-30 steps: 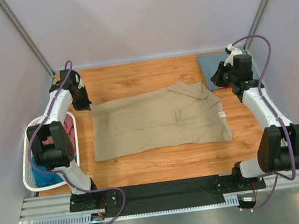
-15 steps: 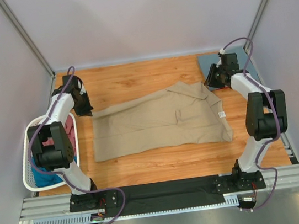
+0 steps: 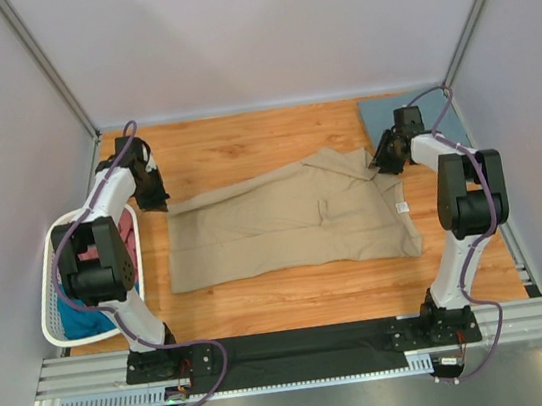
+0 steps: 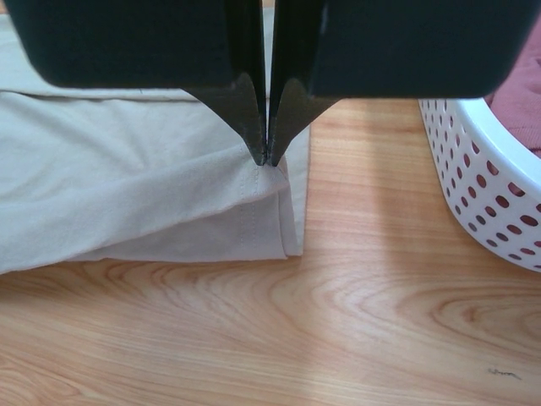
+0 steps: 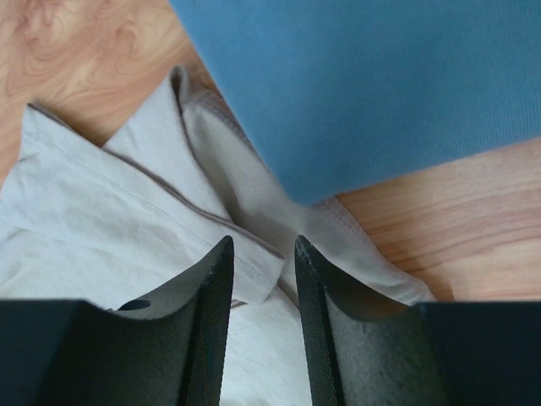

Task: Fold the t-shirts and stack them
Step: Fold the tshirt

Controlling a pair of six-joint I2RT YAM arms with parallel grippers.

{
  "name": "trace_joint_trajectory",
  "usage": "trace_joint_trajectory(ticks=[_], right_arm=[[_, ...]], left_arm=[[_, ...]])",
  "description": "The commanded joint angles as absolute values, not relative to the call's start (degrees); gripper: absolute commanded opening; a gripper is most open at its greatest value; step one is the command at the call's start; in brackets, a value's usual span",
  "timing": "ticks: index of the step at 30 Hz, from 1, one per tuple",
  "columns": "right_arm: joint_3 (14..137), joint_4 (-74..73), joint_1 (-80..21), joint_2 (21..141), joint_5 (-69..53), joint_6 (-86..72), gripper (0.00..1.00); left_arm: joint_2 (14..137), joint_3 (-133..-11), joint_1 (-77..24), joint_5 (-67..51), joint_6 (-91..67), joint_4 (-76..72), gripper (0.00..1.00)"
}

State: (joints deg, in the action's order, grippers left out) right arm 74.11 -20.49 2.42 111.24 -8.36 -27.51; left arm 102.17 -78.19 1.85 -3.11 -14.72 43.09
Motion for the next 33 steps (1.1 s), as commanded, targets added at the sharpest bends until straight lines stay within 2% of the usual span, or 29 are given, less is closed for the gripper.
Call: trace_joint_trajectory(ticks=[1, 10, 16, 19, 22, 25, 33], right_arm=[[72.69, -18.46, 2.20, 111.27, -6.42, -32.07, 0.37], [72.25, -17.32, 1.67, 112.24, -6.24, -35.15, 0.36], [71.72, -15.65, 1.67, 112.85, -7.82, -36.21, 0.29], [71.81, -15.21, 1.76, 112.50, -7.65, -35.86, 0.07], [72.59, -15.12, 2.02, 111.10, -7.30, -33.58, 0.00], [72.60, -15.64, 2.81, 108.91, -7.65, -29.46, 0.00], [65.57, -12.66, 5.18, 94.23, -7.38, -21.01, 0.00]], left_arm=[[102.39, -80.60, 1.58, -2.29, -15.29, 43.51, 0.00], [102.66, -80.86, 1.49, -2.20, -15.56, 43.51, 0.00], [102.83, -80.77, 1.41, -2.29, -15.82, 43.59, 0.00], [102.74, -80.77, 1.32, -2.02, -15.82, 43.86, 0.00], [102.83, -81.56, 1.32, -0.19, -15.65, 44.47, 0.00], [102.92, -82.53, 1.41, 2.63, -16.08, 45.79, 0.00], [102.66, -83.06, 1.32, 4.75, -16.53, 46.93, 0.00]])
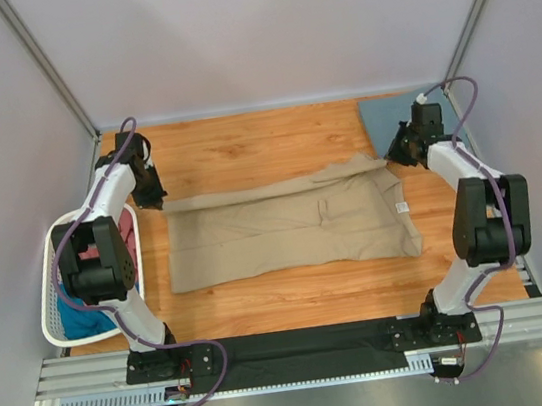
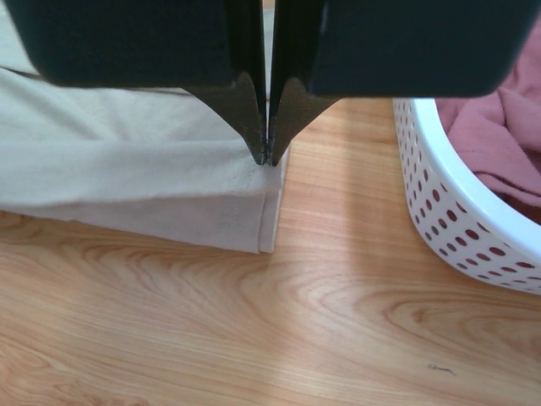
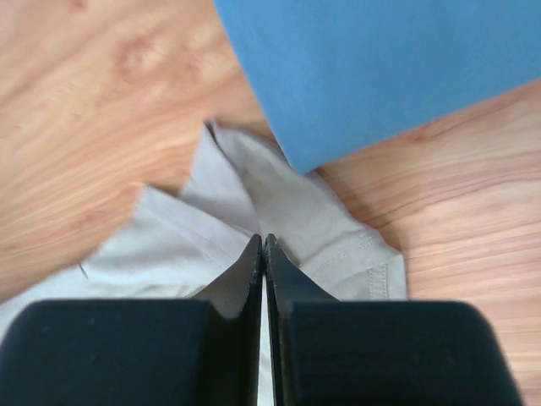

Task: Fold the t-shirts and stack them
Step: Fold the tshirt

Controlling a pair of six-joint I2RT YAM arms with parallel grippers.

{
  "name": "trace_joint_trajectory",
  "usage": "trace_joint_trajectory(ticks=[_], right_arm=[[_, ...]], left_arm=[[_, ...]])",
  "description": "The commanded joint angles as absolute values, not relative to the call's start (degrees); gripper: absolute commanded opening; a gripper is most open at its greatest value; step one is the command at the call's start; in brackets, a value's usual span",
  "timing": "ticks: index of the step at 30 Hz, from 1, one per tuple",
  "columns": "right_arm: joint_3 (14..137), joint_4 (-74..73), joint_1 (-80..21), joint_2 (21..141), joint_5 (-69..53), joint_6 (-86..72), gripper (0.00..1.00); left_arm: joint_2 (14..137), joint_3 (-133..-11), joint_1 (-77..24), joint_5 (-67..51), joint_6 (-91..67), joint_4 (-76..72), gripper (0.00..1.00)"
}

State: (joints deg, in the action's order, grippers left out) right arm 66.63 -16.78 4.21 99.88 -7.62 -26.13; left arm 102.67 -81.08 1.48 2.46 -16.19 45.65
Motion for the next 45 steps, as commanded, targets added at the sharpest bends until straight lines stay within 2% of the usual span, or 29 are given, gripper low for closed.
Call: trace_joint_trajectory(ticks=[1, 21, 33, 34, 35, 36, 38, 40, 41, 45], right_arm=[[65.31, -13.18, 5.19, 92.57, -7.30, -20.14, 0.00], [50.37, -21.01, 6.42, 71.29, -2.11, -19.33, 0.00], [43.24, -22.75, 6.50, 71.37, -0.26, -23.46, 0.01], [43.07, -23.37, 6.50, 71.19, -0.87, -24.16, 0.03], [43.41, -24.34, 6.50, 70.84, -0.79, -24.52, 0.12], [44.11, -27.30, 6.50, 70.67, -0.36, -24.87, 0.18], [46.39, -29.87, 6.50, 69.97, -0.09, -25.05, 0.30], [48.07, -32.34, 6.50, 69.44, -0.26, -24.96, 0.34], [50.86, -31.91, 6.42, 69.69, -4.01, -24.79, 0.38], [52.38, -28.05, 5.89, 73.29, -10.62, -23.73, 0.39]], left_arm=[[102.66, -83.14, 1.32, 4.83, -16.61, 47.11, 0.00], [100.28, -76.30, 0.09, 8.78, -16.35, 50.18, 0.00], [98.26, -71.28, -1.85, 12.13, -19.25, 51.24, 0.00], [98.00, -71.28, -1.85, 12.56, -19.60, 51.68, 0.03], [97.74, -71.45, -1.85, 13.53, -19.95, 52.81, 0.07], [96.86, -71.72, -1.85, 13.71, -20.13, 53.17, 0.19], [95.55, -72.24, -2.02, 12.40, -19.60, 53.09, 0.27], [93.70, -73.12, -2.28, 9.17, -18.37, 52.91, 0.31], [91.95, -73.65, -4.20, 4.01, -16.72, 50.13, 0.37], [93.95, -74.44, -5.10, -3.06, -17.13, 47.64, 0.38]])
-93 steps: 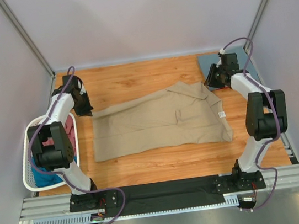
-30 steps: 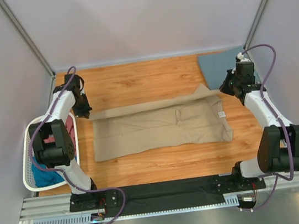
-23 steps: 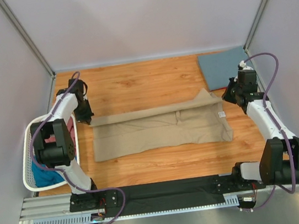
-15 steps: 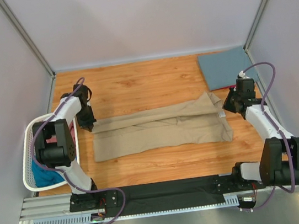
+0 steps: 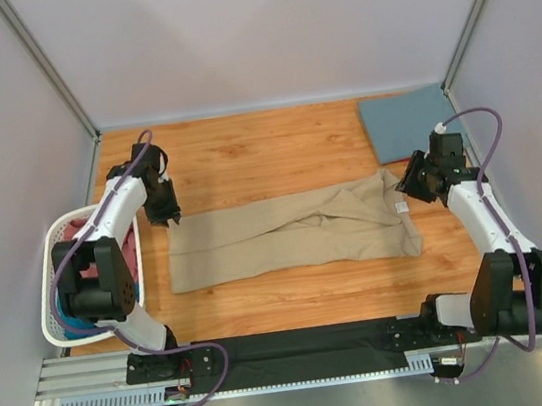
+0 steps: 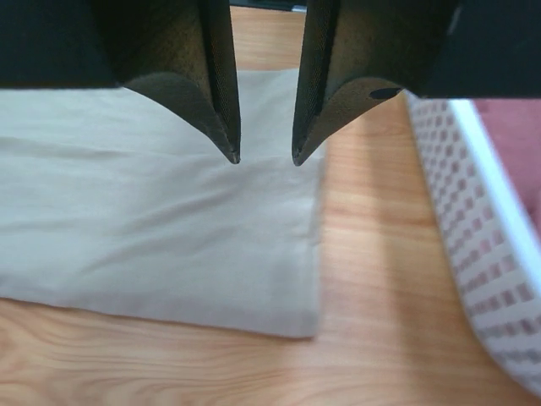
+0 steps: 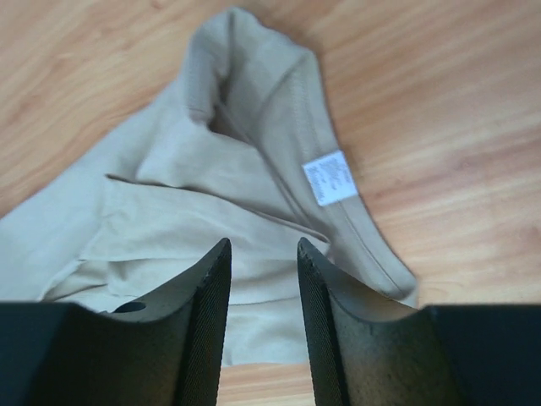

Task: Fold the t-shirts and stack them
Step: Fold the tshirt

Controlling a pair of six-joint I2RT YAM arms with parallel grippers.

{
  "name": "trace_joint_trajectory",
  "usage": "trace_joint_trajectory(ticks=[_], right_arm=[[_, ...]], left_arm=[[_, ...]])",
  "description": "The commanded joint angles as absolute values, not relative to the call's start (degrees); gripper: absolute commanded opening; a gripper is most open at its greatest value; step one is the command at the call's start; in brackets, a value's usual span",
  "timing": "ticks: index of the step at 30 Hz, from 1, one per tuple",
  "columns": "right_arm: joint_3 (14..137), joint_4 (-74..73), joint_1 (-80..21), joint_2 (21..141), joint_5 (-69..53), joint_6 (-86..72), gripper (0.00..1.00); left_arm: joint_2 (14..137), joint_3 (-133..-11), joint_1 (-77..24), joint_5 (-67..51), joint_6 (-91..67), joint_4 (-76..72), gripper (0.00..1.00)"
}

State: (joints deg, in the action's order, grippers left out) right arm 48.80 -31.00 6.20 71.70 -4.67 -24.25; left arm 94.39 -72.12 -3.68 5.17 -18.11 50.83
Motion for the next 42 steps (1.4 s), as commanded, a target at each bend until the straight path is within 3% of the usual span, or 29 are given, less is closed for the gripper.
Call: trace_joint_trajectory(ticks=[1, 9, 17, 31, 38, 42], right_arm=[[53.17, -27.34, 4.93, 76.26, -11.68, -23.03, 0.40], [64.24, -29.27, 0.62, 92.44, -19.41, -15.13, 0.49], [71.45, -27.33, -2.55, 102.38, -28.73, -8.00, 0.52], [74.62, -29.71, -5.36, 108.54, -31.81, -0.97, 0.52], [74.27, -30.41, -5.97, 108.11, -32.43, -0.44, 0.45], [73.83, -30.93, -6.68, 107.67, -32.08, -0.18, 0.25]], left_arm=[[95.96, -75.40, -5.62, -4.03, -17.31, 47.90, 0.38], [104.23, -76.20, -6.94, -1.76, -21.00, 48.95, 0.36], [103.62, -77.95, -7.38, -8.79, -21.71, 49.21, 0.37], [99.05, -80.95, -7.38, -8.44, -18.98, 51.59, 0.39], [98.00, -80.86, -7.38, -8.35, -18.90, 51.33, 0.39], [98.09, -80.51, -7.38, -8.61, -18.99, 51.07, 0.39]])
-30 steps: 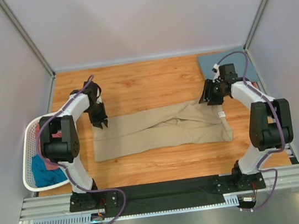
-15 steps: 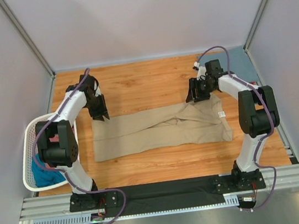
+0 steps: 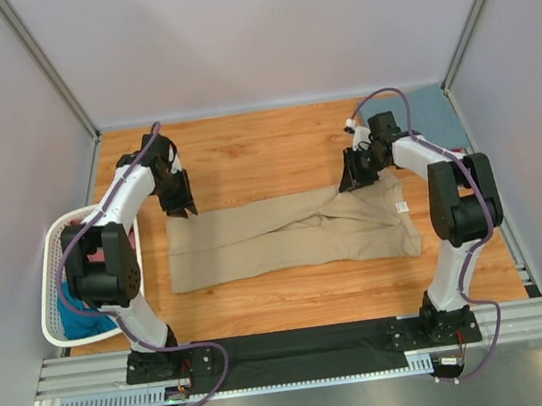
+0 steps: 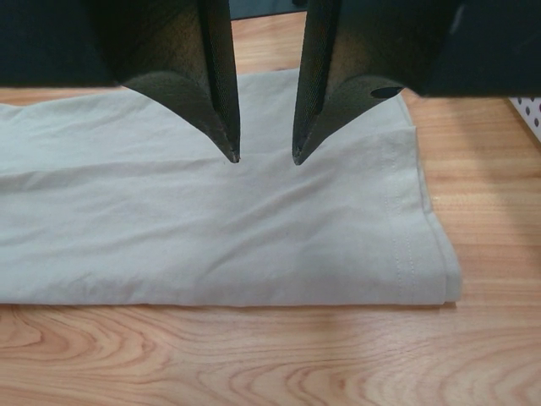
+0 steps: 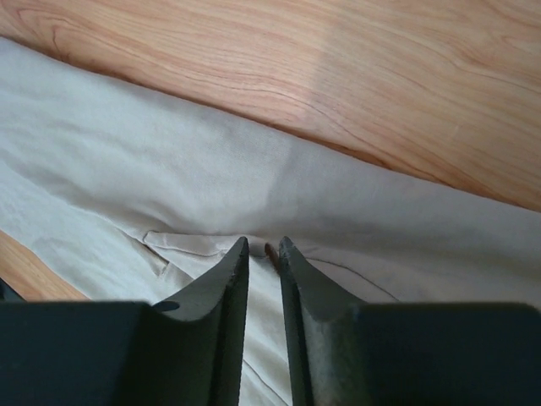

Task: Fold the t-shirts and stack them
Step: Fold the tshirt

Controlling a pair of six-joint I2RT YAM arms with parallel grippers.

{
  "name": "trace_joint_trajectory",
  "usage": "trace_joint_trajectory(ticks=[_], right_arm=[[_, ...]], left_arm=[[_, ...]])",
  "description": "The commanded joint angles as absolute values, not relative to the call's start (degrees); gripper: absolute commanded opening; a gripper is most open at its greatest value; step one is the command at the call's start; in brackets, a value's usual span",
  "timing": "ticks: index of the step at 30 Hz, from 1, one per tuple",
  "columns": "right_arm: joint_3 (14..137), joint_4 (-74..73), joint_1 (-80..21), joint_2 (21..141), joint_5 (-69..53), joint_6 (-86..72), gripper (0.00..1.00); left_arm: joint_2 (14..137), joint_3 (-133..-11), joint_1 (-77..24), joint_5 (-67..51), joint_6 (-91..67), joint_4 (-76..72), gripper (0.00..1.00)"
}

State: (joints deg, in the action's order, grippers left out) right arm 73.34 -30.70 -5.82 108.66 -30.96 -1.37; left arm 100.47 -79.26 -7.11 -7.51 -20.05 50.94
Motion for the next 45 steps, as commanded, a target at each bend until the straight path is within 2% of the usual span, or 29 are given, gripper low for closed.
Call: trace_joint_trajectory(ticks=[1, 3, 6, 10, 19, 28, 42, 45], right_arm=[[73.74, -31.11, -6.85, 107.40, -32.08, -0.26, 0.21], [73.48, -31.55, -7.21, 106.88, -31.73, -0.18, 0.09], [73.74, -33.21, -8.26, 104.95, -29.71, -0.79, 0.00], [74.53, -37.96, -11.07, 99.42, -25.41, -3.42, 0.00], [64.34, -42.01, -15.11, 89.22, -15.31, -10.37, 0.00], [59.16, -40.96, -18.28, 86.40, -10.29, -16.60, 0.00], [55.55, -35.95, -32.43, 84.64, 7.90, -35.76, 0.00], [55.72, -36.91, -33.83, 84.46, 11.15, -40.42, 0.08]], left_arm=[[98.17, -80.51, -7.38, -8.70, -19.07, 51.15, 0.39], [97.91, -80.33, -7.47, -8.53, -19.07, 51.15, 0.39], [97.56, -80.42, -7.47, -8.35, -19.07, 51.24, 0.39], [97.12, -80.59, -7.38, -8.35, -19.69, 51.07, 0.39], [96.68, -79.98, -7.47, -9.84, -20.48, 50.45, 0.39], [93.78, -76.47, -9.23, -11.69, -21.97, 48.17, 0.39], [88.15, -69.79, -16.96, -14.68, -27.07, 42.28, 0.40], [88.07, -69.26, -18.54, -15.20, -28.38, 40.70, 0.40]])
